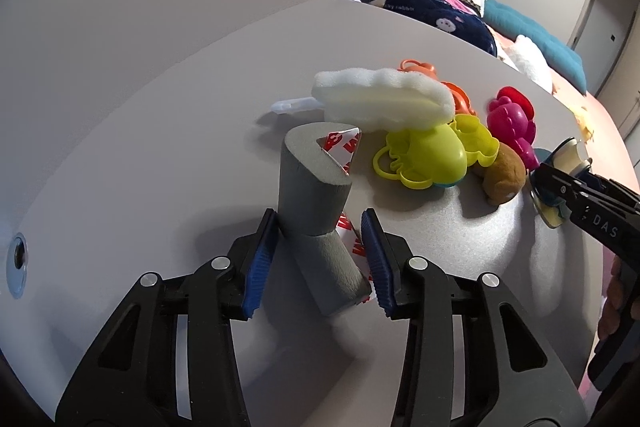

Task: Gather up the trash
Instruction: 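Grasp the teal cup holder with the right gripper while the left gripper holds the tape roll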

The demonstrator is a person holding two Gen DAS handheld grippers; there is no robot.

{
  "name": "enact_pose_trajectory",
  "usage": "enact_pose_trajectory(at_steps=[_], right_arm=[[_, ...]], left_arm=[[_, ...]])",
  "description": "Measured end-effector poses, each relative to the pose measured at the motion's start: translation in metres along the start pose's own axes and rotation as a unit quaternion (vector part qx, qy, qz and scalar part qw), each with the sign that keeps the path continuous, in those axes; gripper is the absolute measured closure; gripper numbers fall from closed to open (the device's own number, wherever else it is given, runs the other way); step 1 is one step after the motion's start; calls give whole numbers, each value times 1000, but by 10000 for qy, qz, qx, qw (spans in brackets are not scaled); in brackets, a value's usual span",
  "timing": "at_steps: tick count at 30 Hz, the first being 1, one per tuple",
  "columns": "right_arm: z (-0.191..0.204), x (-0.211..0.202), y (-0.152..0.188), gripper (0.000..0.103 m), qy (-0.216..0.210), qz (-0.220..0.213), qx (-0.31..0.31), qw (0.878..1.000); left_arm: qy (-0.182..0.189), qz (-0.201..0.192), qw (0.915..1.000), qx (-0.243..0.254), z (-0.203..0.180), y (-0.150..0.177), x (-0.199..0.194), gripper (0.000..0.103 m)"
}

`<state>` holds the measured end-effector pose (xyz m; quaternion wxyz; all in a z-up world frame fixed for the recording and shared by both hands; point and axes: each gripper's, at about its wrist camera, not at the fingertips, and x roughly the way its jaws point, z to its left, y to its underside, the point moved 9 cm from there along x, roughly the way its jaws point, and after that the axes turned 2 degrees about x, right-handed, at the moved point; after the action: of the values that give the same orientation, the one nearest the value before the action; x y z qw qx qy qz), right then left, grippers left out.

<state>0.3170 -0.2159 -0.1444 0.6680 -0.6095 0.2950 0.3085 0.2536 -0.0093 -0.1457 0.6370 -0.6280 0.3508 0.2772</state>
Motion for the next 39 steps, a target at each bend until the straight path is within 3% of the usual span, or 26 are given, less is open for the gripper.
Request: enact_pose_trajectory(at_steps=[7, 21, 39], right_arm=[[2, -17, -3, 55, -213, -123, 159, 9996], [-6, -59, 1, 55, -393, -342, 292, 9982], [-25, -120, 33, 55, -467, -537, 399, 9967]], left_arm=[[13, -65, 9999, -94, 2, 3, -6, 66], [105, -293, 9992, -232, -5, 13, -43, 67], [416, -424, 9982, -87, -56, 31, -85, 67]])
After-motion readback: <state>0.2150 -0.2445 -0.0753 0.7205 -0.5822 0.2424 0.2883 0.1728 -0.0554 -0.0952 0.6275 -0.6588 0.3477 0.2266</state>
